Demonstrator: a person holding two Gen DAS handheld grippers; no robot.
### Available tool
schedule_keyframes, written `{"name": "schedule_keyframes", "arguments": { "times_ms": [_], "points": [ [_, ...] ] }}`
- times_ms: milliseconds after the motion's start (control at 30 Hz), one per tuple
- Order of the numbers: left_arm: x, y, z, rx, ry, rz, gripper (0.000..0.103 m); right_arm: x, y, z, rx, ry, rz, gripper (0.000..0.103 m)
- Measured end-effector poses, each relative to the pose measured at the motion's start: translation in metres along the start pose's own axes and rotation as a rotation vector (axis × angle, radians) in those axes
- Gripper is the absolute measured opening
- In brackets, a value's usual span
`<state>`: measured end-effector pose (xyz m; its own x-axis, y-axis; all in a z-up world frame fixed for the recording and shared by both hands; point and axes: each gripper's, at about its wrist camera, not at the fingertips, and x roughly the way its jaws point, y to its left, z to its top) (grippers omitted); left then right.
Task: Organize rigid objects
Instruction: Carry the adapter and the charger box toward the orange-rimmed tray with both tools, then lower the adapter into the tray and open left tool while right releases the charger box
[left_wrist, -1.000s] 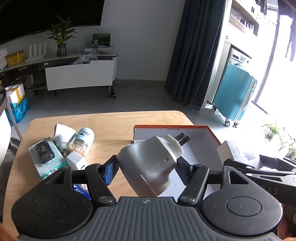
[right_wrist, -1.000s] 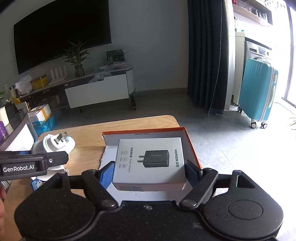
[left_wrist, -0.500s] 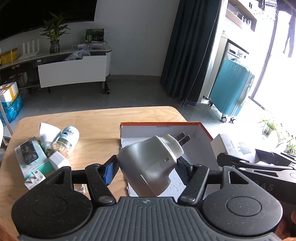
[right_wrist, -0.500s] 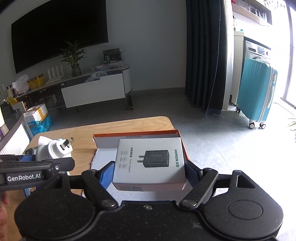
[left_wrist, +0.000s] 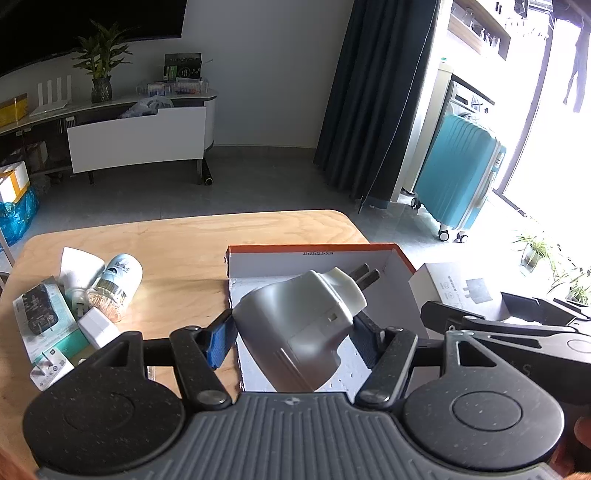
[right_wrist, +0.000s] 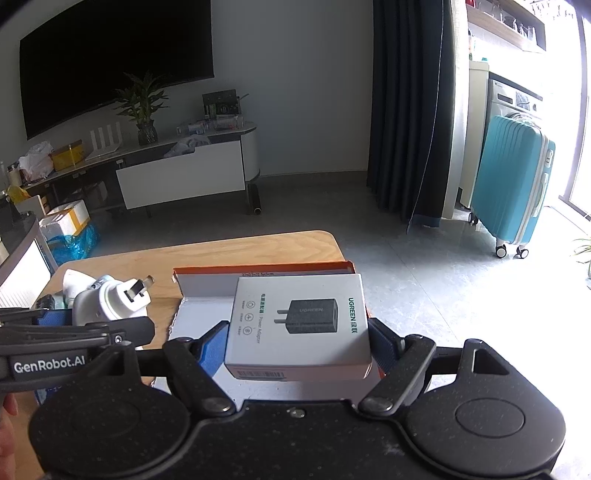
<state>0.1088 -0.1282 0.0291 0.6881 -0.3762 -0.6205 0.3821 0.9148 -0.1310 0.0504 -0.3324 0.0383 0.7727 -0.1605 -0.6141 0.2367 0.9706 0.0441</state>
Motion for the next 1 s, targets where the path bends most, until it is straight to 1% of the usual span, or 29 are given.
{"name": "schedule_keyframes", "arguments": {
  "times_ms": [667,1000],
  "points": [
    [0.023,-0.004,0.005,-0.012,0.033,-0.008,0.067,0.030,0.000,0.008,-0.031,0.042,-0.022,0.093],
    [0.035,-0.003,0.008,-0.021,0.051,-0.002,0.067,0.051,-0.002,0.012,-0.032,0.079,-0.014,0.093]
  ]
}}
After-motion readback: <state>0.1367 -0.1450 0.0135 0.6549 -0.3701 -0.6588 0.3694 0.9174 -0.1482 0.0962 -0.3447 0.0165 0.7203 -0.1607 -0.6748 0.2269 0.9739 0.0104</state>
